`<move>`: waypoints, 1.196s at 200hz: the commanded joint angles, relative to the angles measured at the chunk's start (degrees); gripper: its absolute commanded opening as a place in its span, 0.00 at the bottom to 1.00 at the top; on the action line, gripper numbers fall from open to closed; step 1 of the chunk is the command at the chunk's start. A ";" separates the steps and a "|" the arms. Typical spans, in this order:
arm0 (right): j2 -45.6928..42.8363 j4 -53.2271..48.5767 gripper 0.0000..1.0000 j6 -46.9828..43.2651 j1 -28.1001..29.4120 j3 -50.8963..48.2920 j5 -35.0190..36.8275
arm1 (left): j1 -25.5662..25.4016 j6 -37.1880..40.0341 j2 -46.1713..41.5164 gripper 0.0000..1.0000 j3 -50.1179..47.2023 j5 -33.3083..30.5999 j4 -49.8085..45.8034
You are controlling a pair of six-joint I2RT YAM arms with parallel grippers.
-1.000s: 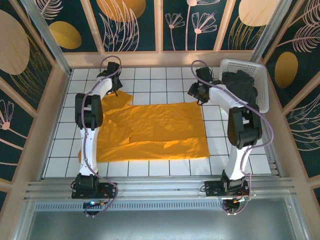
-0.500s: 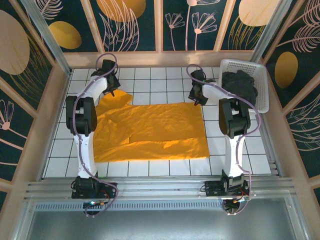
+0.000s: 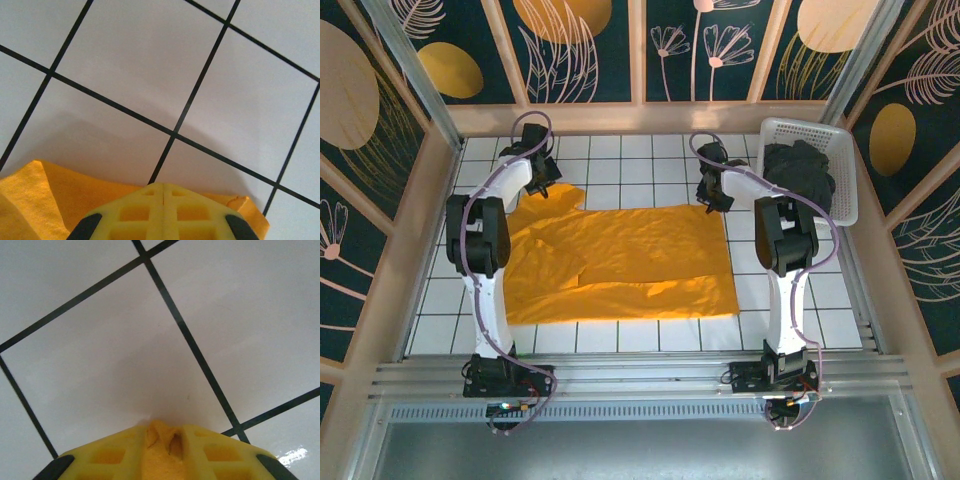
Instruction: Fold and stack the t-shirts
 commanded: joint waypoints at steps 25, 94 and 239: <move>0.94 -1.07 0.06 -1.74 -0.01 -1.07 1.54 | -0.29 -1.18 -5.33 0.00 -1.82 1.62 -1.32; -9.00 6.61 0.00 -8.77 0.51 -7.59 -1.18 | -0.37 -1.80 -13.91 0.00 -7.08 4.40 -4.21; -37.40 7.84 0.00 -10.92 2.29 -33.15 -5.23 | -0.37 -9.90 -50.79 0.00 -36.49 -2.67 -12.82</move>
